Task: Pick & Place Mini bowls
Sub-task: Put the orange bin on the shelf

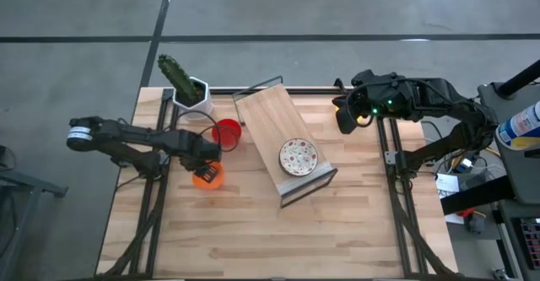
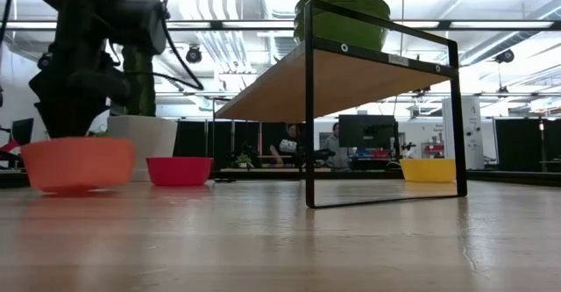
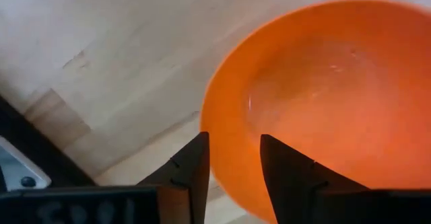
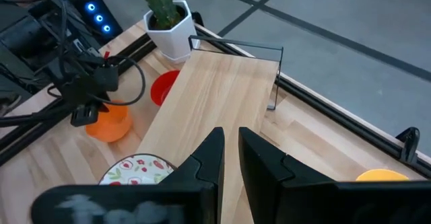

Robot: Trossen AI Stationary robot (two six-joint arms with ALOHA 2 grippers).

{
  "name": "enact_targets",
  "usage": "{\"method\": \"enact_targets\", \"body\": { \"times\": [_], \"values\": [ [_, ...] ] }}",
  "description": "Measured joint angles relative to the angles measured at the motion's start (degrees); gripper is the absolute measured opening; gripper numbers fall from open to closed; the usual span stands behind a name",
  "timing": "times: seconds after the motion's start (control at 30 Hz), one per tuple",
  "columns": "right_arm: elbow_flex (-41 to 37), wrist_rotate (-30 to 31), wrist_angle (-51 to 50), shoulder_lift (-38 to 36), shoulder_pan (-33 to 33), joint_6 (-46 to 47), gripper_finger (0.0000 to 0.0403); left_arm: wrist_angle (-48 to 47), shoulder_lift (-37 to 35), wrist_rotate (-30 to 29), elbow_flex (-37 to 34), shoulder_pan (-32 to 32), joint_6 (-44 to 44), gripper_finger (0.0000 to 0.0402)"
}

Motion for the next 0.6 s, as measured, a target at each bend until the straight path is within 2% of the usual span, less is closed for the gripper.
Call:
{"method": "enact_targets", "body": {
  "times": [0.27, 0.6],
  "values": [
    [-0.15, 0.00, -0.05, 0.02, 0.00, 0.00, 0.0043, -0.22, -0.14, -0.04, 3.74, 0.02, 0.92, 0.0126],
    [-0.17, -0.01, -0.05, 0.02, 0.00, -0.01, 0.0043, -0.59, 0.07, -7.18, 1.82, 0.75, 2.92, 0.0126]
  ]
}}
